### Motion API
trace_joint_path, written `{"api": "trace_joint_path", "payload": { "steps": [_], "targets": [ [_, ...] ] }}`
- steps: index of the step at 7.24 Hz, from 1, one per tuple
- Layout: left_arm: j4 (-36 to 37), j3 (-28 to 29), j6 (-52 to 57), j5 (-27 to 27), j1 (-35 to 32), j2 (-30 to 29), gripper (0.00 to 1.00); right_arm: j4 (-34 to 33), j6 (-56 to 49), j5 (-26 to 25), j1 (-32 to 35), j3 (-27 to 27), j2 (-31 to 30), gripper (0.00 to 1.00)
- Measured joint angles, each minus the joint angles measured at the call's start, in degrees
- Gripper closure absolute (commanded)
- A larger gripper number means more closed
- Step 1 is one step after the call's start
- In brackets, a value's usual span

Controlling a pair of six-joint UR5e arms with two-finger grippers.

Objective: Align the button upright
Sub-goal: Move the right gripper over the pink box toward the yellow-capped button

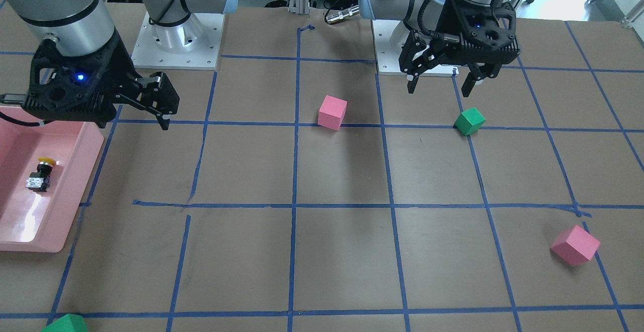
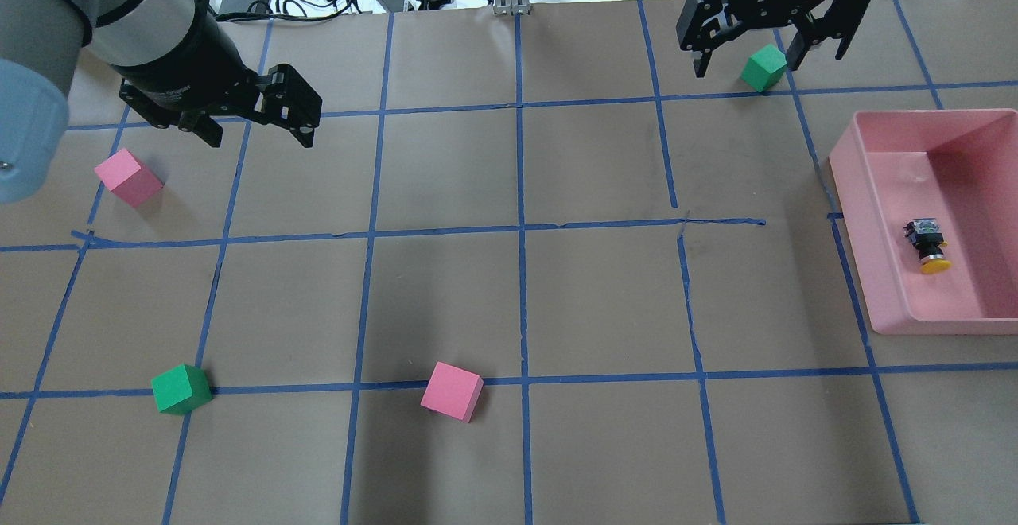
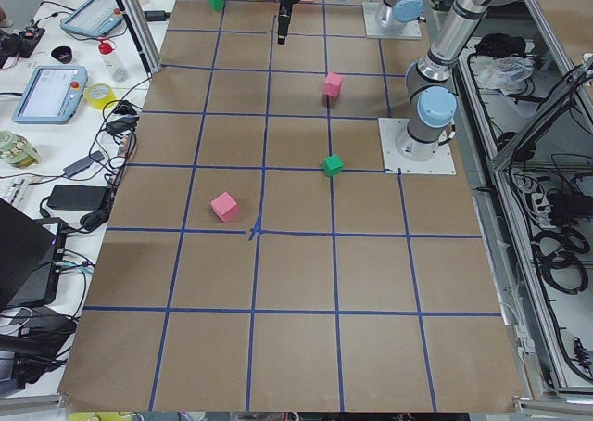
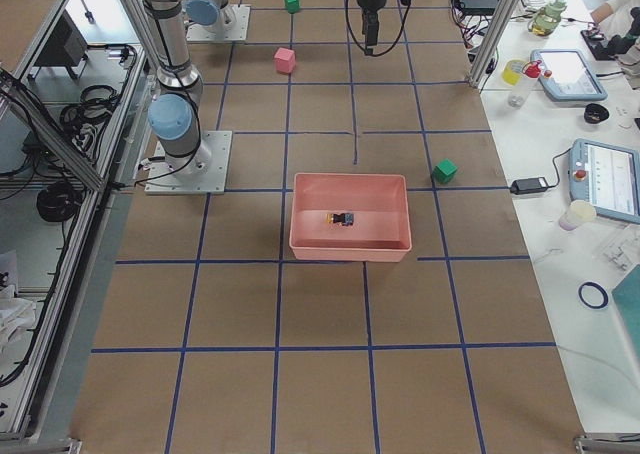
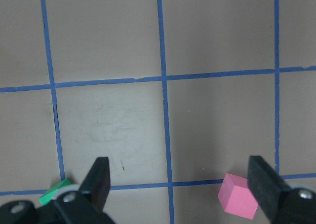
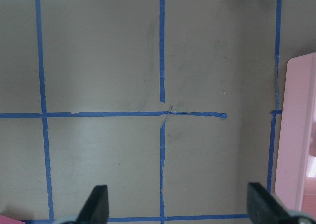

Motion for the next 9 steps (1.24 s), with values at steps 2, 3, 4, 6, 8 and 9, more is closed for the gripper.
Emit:
{"api": "trace_joint_path", "payload": {
  "steps": [2,3,4,6,8,9],
  "targets": [
    [0.0,0.0,0.0,0.0,0.0,0.0,0.00,0.1,0.0,0.1,-0.1,0.0,0.0,0.00],
    [0.0,0.0,0.0,0.0,0.0,0.0,0.00,0.1,0.1,0.1,-0.1,0.0,-0.1,0.00],
    [0.0,0.0,0.0,0.0,0.0,0.0,0.00,-0.6,-0.1,0.3,-0.5,0.0,0.0,0.00],
    [0.0,0.0,0.0,0.0,0.0,0.0,0.00,-2.6,-0.5,0.9,-3.0,0.0,0.1,0.00],
    [0.0,0.0,0.0,0.0,0.0,0.0,0.00,-3.5,-4.0,0.8,-5.8,0.2,0.6,0.00],
    [0.0,0.0,0.0,0.0,0.0,0.0,0.00,-4.0,-7.2,0.5,-8.0,0.3,1.3,0.00]
  ]
}}
